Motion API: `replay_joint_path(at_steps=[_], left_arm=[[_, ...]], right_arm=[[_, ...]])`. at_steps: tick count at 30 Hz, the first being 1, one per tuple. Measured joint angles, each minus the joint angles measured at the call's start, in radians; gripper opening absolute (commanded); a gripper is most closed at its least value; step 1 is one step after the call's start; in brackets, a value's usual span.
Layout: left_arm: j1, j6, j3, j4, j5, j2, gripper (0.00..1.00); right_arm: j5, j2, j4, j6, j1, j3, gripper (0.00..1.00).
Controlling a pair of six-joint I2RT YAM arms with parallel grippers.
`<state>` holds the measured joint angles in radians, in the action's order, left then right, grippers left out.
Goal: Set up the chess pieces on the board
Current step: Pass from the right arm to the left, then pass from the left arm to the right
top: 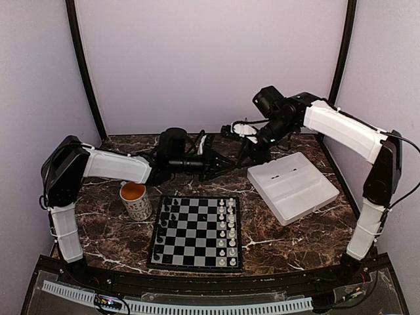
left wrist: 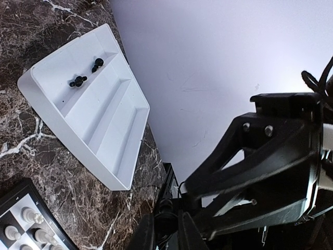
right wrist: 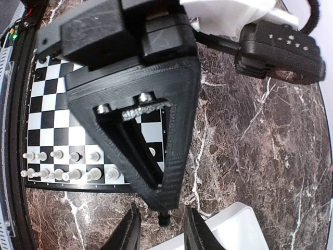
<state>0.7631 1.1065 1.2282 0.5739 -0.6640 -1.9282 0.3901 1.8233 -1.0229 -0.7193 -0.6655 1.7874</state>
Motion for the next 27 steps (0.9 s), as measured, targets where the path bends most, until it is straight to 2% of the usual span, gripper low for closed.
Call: replay_joint_path(at_steps=[10,11,13,14,17,20,27], left_arm=[[-0.002,-0.025,-0.024,0.072,0.034,0.021,0.12],[-0.002,-0.024,-0.029,0.087,0.040,0.022,0.12],[-0.002,-0.025,-0.037,0.106,0.056,0.025,0.12],[-0.002,-0.026,-0.040,0.113,0.066,0.027,0.12],[-0.003,-0.034,-0.040,0.128,0.095,0.033,0.12],[-0.004,-0.045,-0.040,0.135,0.122,0.046,0.12],[-0.008,-0.053,-0.040,0.171,0.156,0.064,0.12]], right_arm=[[0.298,-0.050,0.003,0.093,0.217,0.002,0.35],[0.341,-0.046,0.008,0.111,0.229,0.001,0.38],[0.436,-0.036,0.024,0.154,0.246,-0.004,0.53],[0.494,-0.030,0.042,0.182,0.257,-0.014,0.55],[0.665,-0.016,0.160,0.313,0.279,-0.093,0.55],[0.769,-0.013,0.329,0.489,0.289,-0.216,0.55],[0.847,-0.013,0.586,0.767,0.293,-0.341,0.50]])
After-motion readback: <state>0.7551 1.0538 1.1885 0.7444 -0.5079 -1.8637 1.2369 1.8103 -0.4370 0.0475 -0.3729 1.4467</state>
